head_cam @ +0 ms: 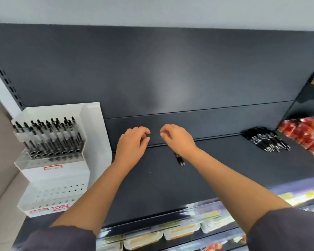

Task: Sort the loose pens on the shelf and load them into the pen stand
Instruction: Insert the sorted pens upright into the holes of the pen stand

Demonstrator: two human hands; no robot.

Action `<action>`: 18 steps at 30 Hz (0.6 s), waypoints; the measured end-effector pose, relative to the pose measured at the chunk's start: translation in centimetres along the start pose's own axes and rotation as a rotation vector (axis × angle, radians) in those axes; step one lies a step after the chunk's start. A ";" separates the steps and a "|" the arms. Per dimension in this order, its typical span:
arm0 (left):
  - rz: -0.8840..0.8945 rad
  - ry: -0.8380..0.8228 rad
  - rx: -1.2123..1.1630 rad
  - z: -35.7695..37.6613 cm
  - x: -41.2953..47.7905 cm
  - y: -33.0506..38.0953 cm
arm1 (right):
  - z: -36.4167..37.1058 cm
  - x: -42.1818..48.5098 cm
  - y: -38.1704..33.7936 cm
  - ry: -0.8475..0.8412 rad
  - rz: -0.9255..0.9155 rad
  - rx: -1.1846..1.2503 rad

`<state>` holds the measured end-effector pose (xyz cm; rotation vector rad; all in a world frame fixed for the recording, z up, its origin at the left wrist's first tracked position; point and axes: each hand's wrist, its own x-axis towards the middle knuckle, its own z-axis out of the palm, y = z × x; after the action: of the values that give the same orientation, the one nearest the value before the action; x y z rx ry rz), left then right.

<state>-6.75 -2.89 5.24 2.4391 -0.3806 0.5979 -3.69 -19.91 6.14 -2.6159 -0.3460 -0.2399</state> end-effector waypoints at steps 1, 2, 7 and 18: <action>-0.024 -0.037 -0.008 1.3 0.0 0.8 | -0.5 -0.5 1.5 -0.018 0.034 -0.002; -0.049 -0.072 -0.009 2.4 0.0 1.4 | -0.8 -0.8 2.8 -0.034 0.064 0.000; -0.140 -0.220 -0.004 6.6 0.8 2.8 | -1.3 -1.2 7.4 -0.101 0.196 0.060; -0.594 -0.576 -0.193 16.5 5.4 -1.0 | 3.9 3.4 13.5 -0.352 0.394 0.085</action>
<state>3.70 -12.87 -4.52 2.3281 0.0766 -0.3831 3.85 -28.81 -2.46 -2.5690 0.0486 0.3623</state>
